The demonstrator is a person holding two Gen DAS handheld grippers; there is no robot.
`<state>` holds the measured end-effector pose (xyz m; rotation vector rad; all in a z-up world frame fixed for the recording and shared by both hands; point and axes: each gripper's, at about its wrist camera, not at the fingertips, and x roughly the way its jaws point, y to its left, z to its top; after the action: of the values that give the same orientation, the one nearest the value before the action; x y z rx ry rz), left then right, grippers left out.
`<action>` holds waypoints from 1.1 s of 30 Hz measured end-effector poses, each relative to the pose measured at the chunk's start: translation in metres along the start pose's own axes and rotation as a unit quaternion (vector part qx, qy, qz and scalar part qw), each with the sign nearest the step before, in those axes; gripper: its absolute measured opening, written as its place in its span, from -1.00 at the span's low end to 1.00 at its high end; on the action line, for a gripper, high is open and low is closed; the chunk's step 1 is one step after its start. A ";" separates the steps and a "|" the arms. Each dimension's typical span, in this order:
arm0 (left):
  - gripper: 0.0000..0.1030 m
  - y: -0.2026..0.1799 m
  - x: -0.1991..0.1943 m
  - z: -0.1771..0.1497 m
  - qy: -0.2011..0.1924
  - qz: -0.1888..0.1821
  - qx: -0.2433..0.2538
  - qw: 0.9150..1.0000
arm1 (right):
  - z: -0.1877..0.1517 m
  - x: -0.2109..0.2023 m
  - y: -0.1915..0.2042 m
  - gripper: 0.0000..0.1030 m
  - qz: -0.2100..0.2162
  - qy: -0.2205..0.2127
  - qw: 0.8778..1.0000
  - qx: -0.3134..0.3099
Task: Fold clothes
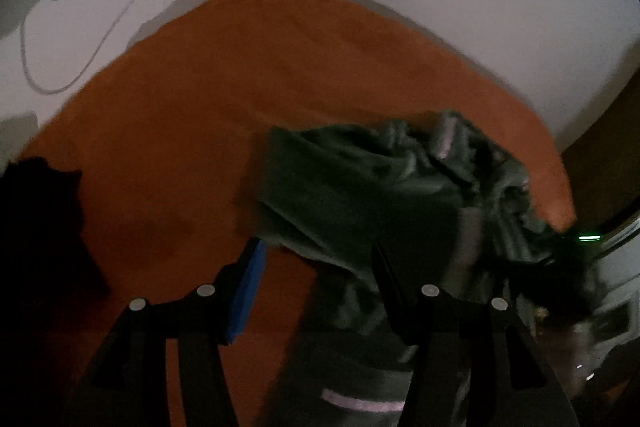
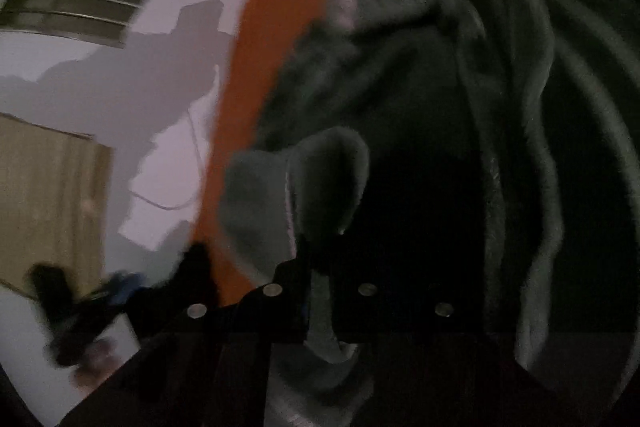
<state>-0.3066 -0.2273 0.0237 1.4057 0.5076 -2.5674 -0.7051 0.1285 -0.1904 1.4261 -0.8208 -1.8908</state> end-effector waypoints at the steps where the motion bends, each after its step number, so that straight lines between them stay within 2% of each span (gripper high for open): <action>1: 0.10 -0.003 0.004 0.006 0.003 0.011 0.011 1.000 | -0.002 -0.021 0.007 -0.87 -0.007 -0.008 1.000 -0.003; 2: 0.10 -0.009 0.012 0.019 0.006 0.029 0.022 0.999 | -0.006 -0.042 0.010 -0.87 -0.013 -0.015 1.000 -0.003; 4: 0.10 -0.025 0.027 0.042 0.011 0.038 0.040 0.998 | -0.017 -0.083 0.009 -0.87 -0.027 -0.027 0.999 0.000; 8: 0.14 -0.067 0.069 0.088 0.025 0.077 0.091 0.993 | -0.043 -0.145 -0.026 -0.87 -0.071 -0.042 0.996 0.021; 9: 0.15 -0.080 0.083 0.101 0.028 0.091 0.108 0.990 | -0.049 -0.160 -0.036 -0.87 -0.082 -0.045 0.995 0.027; 12: 0.15 -0.115 0.133 0.128 0.046 0.155 0.169 0.972 | -0.064 -0.197 -0.067 -0.87 -0.110 -0.060 0.991 0.045; 15: 0.15 -0.136 0.165 0.137 0.070 0.163 0.210 0.961 | -0.070 -0.213 -0.094 -0.87 -0.128 -0.063 0.989 0.049; 17: 0.15 -0.139 0.177 0.136 0.084 0.153 0.219 0.960 | -0.071 -0.213 -0.111 -0.78 -0.126 -0.053 0.989 0.051; 20: 0.16 -0.130 0.194 0.131 0.108 0.115 0.207 0.966 | -0.073 -0.204 -0.135 -0.45 -0.113 -0.033 0.991 0.062; 23: 0.16 -0.118 0.209 0.128 0.122 0.104 0.180 0.971 | -0.080 -0.215 -0.145 -0.31 -0.105 -0.049 0.991 0.067; 25: 0.16 -0.111 0.213 0.126 0.121 0.092 0.155 0.976 | -0.085 -0.221 -0.144 -0.03 -0.106 -0.055 0.991 0.057; 28: 0.14 -0.100 0.218 0.124 0.119 0.075 0.117 0.983 | -0.089 -0.218 -0.141 0.00 -0.121 -0.043 0.991 0.041; 29: -0.27 -0.097 0.220 0.123 0.118 0.069 0.104 0.985 | -0.091 -0.216 -0.141 0.00 -0.123 -0.038 0.991 0.039; 30: -0.77 -0.093 0.221 0.122 0.117 0.063 0.092 0.987 | -0.093 -0.214 -0.141 0.00 -0.124 -0.036 0.991 0.038; 31: -0.99 -0.089 0.223 0.121 0.117 0.058 0.079 0.988 | -0.095 -0.213 -0.141 0.00 -0.123 -0.036 0.991 0.038; 33: -1.00 -0.082 0.226 0.120 0.115 0.046 0.054 0.991 | -0.100 -0.211 -0.144 0.00 -0.119 -0.033 0.991 0.043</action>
<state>-0.5481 -0.1925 -0.0897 1.7309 0.3311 -2.4069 -0.5778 0.3717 -0.2029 1.5800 -0.8015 -2.1128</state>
